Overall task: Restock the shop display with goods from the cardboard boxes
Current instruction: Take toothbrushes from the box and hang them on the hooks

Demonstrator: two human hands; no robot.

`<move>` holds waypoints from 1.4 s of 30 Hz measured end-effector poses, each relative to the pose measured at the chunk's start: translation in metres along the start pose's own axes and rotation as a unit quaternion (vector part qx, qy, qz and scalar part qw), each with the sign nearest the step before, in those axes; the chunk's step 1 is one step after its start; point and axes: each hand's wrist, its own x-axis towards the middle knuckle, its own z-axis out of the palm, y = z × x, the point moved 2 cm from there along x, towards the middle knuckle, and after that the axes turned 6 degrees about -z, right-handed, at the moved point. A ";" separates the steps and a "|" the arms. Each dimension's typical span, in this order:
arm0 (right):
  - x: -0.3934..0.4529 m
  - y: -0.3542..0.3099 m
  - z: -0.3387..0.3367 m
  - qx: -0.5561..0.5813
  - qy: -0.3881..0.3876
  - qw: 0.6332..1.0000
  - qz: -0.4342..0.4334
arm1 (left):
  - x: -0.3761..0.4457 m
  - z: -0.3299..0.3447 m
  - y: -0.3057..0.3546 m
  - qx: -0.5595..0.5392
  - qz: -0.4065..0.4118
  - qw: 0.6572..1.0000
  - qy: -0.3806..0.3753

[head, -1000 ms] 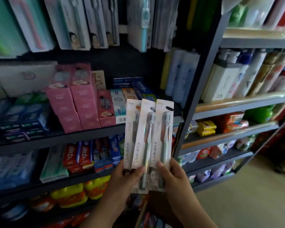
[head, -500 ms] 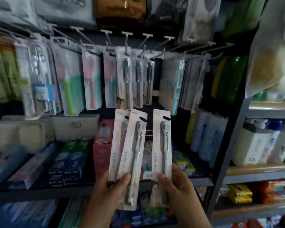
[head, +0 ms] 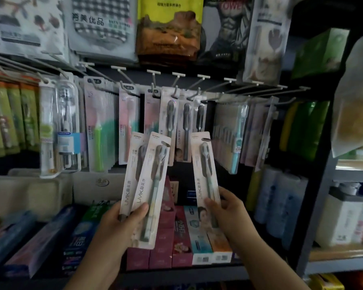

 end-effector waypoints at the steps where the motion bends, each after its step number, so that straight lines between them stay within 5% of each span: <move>1: 0.015 -0.003 0.001 -0.019 0.005 1.000 -0.007 | 0.006 0.000 0.005 0.004 0.007 1.000 -0.002; 14: 0.146 -0.032 0.019 -0.064 0.096 0.993 -0.031 | 0.052 -0.014 0.041 0.047 0.030 0.998 -0.026; 42: 0.198 -0.022 0.049 0.051 0.149 0.987 0.008 | 0.083 -0.062 0.040 0.046 0.030 0.998 -0.011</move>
